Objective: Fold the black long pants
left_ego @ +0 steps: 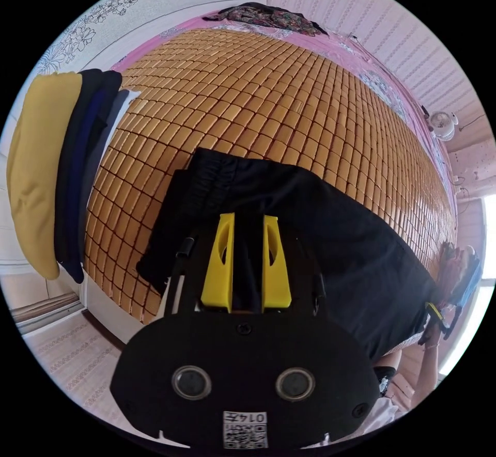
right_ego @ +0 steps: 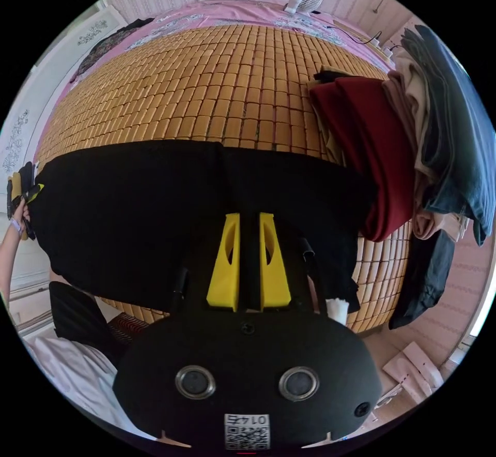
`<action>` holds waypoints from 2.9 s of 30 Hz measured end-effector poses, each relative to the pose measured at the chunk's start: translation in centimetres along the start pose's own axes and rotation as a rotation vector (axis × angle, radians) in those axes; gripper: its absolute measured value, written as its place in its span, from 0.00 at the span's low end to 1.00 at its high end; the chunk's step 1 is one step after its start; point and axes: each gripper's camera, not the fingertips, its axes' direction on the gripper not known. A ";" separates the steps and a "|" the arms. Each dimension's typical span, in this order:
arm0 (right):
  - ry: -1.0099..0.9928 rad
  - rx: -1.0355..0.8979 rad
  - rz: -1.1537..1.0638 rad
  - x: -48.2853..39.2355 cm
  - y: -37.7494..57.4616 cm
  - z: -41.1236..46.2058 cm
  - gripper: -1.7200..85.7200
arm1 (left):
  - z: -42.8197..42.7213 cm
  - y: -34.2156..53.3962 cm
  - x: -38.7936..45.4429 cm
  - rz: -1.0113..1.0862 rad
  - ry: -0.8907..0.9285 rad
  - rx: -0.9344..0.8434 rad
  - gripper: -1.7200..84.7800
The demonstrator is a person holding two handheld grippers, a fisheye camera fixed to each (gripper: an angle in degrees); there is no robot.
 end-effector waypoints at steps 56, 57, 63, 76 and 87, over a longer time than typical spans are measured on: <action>0.110 0.240 0.078 -4.1 9.3 1.7 0.02 | 4.6 8.0 4.5 0.071 -0.355 0.190 0.01; 0.093 0.237 0.055 -4.2 9.2 1.8 0.02 | 4.7 7.9 4.0 0.048 -0.361 0.184 0.01; 0.058 0.287 -0.075 -4.9 5.7 2.6 0.01 | 5.0 5.8 -0.5 -0.159 -0.195 0.211 0.01; -0.104 0.357 0.198 9.2 10.1 -3.9 0.07 | 3.5 4.3 -2.0 -0.100 0.059 0.350 0.01; -0.323 0.090 0.625 21.2 32.7 0.0 0.19 | 7.5 18.5 2.8 0.150 0.443 0.141 0.08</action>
